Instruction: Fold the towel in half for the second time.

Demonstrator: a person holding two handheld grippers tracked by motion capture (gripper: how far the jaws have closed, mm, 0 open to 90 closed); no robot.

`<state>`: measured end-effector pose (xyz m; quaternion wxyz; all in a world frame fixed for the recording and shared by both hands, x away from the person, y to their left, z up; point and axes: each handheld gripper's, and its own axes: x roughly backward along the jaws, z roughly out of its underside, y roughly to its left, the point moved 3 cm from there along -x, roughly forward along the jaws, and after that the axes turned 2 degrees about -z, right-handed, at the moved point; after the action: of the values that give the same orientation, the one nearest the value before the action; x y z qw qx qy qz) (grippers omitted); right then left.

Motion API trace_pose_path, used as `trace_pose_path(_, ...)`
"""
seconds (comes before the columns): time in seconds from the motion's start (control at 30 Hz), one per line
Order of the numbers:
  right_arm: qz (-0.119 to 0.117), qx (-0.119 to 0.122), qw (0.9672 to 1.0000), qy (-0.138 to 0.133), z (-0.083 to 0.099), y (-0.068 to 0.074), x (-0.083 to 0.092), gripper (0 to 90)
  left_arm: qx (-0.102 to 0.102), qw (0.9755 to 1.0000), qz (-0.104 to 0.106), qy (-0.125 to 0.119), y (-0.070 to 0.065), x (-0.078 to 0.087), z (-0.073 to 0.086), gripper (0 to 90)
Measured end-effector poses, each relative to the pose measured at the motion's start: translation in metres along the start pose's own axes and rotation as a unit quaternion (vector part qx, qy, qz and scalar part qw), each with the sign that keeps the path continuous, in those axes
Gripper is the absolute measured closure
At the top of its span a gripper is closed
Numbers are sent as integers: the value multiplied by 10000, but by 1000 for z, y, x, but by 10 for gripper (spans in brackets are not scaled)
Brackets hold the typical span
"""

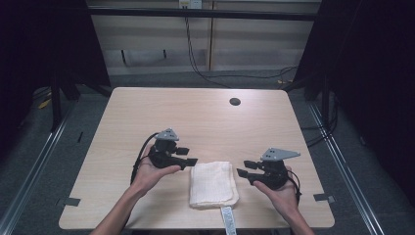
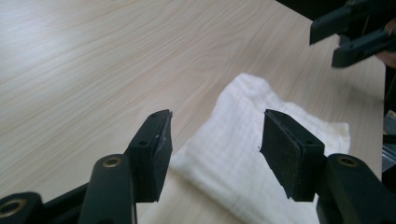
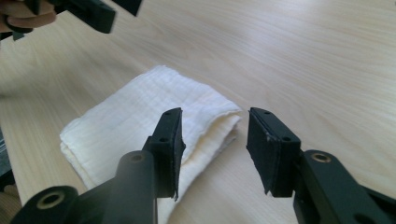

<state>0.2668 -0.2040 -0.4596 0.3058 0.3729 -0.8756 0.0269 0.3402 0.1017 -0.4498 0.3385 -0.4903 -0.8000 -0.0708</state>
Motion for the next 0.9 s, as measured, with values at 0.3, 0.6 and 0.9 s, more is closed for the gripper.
trace_pose_path(0.3, 230, -246, 9992, -206, 10, -24, 25, 453, 269, 9993, -257, 15, 10, 30, 39, 268)
trace_pose_path(0.6, 516, -472, 9971, -285, 29, -40, 47, 404, 635, 9961, -590, -173, 21, 68, 75, 193)
trace_pose_path(0.9, 807, -693, 9939, -284, 48, -53, 53, 379, 990, 9910, -874, -232, 31, 98, 114, 174)
